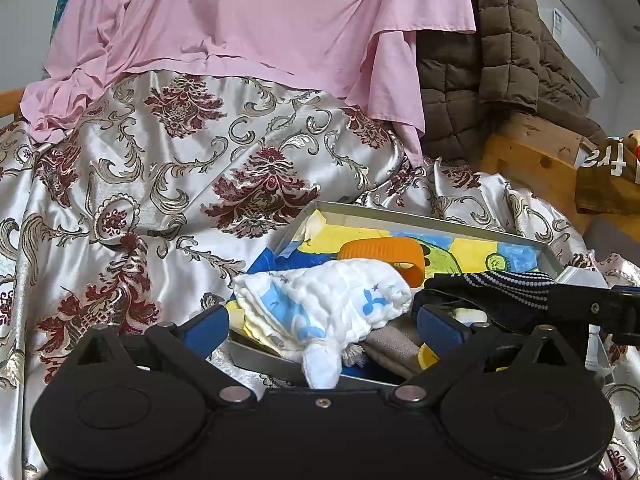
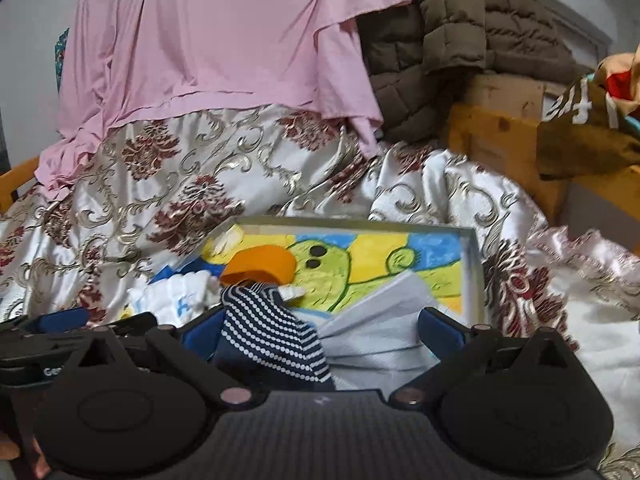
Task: Organize soft objects
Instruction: 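Lower the cloth and sock into the tray with both tools, then open both tools to release the cloth and sock in the tray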
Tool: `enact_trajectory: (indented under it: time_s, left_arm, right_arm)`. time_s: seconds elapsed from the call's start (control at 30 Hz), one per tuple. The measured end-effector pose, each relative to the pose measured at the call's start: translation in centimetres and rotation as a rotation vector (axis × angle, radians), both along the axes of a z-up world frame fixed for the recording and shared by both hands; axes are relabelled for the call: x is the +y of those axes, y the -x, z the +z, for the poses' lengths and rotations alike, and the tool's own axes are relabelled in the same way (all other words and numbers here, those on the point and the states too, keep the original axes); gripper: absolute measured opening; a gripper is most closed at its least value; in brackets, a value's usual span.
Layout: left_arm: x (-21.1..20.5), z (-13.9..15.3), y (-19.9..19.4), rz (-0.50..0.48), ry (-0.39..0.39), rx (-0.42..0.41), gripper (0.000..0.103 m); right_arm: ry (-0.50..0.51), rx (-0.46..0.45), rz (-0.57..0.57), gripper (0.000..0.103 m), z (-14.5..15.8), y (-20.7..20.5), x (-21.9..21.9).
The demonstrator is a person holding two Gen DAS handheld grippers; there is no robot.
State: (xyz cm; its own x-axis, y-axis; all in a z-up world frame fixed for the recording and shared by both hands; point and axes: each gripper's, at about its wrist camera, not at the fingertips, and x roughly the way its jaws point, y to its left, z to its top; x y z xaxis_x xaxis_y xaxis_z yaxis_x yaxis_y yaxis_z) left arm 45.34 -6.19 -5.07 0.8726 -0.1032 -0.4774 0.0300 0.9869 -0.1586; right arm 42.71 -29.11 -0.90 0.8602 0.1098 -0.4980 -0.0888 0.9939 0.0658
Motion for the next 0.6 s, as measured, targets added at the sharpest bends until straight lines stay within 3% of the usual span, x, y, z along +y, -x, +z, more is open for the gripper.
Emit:
enact_trajectory:
  time_s: [0.27,0.6]
  left_arm:
    - [0.5,-0.2,0.2,0.006,0.004,0.009,0.101]
    - [0.8,-0.3,0.4,0.005,0.004,0.01,0.102]
  right_arm:
    - [-0.015,-0.002,0.018,0.103,0.0,0.5,0.4]
    - [-0.14,0.041,0.036,0.103,-0.4,0.2,-0.7]
